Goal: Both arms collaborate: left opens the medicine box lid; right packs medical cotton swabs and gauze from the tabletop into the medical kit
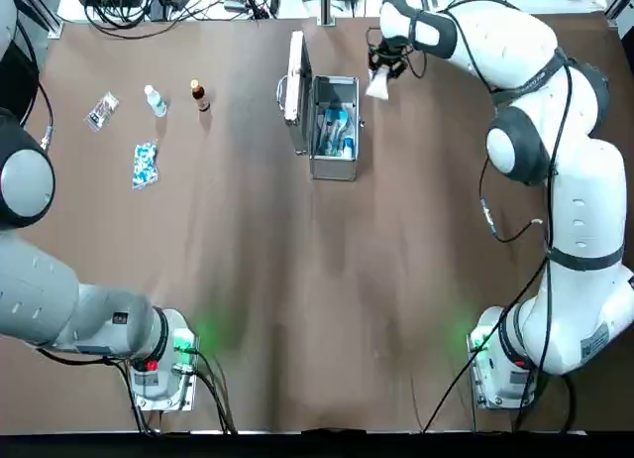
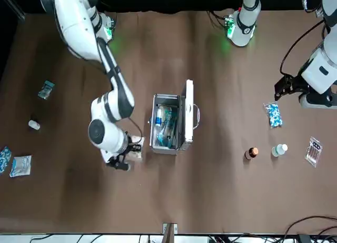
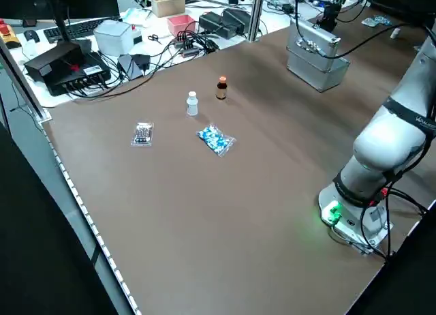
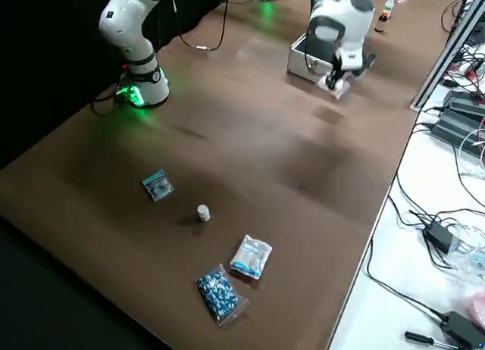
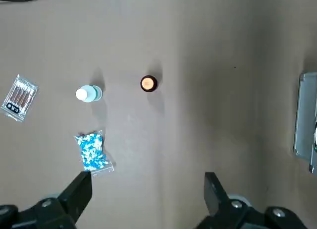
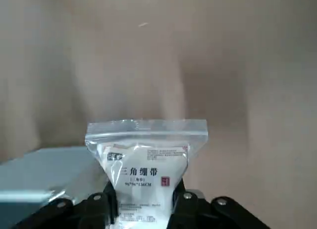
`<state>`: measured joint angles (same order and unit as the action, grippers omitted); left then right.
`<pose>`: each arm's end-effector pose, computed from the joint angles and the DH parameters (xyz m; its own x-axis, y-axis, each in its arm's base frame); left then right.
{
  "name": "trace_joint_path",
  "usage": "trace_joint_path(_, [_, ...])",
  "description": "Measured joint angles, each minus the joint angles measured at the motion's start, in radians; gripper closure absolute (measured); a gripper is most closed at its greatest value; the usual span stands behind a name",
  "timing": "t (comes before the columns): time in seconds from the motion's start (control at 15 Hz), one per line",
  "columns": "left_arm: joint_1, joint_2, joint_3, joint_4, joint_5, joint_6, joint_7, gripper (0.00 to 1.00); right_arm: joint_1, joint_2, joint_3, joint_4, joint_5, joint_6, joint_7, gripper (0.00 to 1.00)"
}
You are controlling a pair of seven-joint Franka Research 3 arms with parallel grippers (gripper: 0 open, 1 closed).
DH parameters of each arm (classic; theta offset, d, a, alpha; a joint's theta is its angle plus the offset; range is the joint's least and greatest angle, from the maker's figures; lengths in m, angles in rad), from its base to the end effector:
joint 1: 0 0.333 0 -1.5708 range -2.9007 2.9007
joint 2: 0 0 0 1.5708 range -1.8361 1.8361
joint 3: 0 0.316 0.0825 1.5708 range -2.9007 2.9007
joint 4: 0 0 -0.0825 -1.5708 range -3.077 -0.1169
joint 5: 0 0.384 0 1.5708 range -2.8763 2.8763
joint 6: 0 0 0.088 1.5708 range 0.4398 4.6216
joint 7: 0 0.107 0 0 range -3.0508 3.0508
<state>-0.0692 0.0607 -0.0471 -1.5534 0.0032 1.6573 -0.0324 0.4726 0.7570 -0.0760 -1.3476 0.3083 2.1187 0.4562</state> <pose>0.5775 -0.0663 0.6062 0.9955 -0.0838 0.0432 -0.0839 -0.9965 0.0011 0.6722 0.3100 0.2782 0.9782 -0.1867 -0.0908 -0.2011 -0.9608 -0.1910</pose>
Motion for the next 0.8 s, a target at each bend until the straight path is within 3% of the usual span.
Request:
trace_joint_path(0.2, [0.0,0.0,0.0,0.0,0.0,0.0,0.0,0.0,0.092,-0.045,0.001,0.023,0.012,-0.029,0.13,0.55])
trace_joint_path(0.53, [0.0,0.001,0.0,0.0,0.0,0.0,0.0,0.0,0.172,-0.05,0.002,0.023,0.018,-0.03,0.209,0.54])
trace_joint_path(0.67, [0.0,0.001,0.0,0.0,0.0,0.0,0.0,0.0,0.198,-0.05,0.002,0.021,0.019,-0.031,0.223,0.44])
trace_joint_path(0.8, [0.0,0.001,0.0,0.0,0.0,0.0,0.0,0.0,0.21,-0.05,0.001,0.018,0.023,-0.035,0.226,0.41])
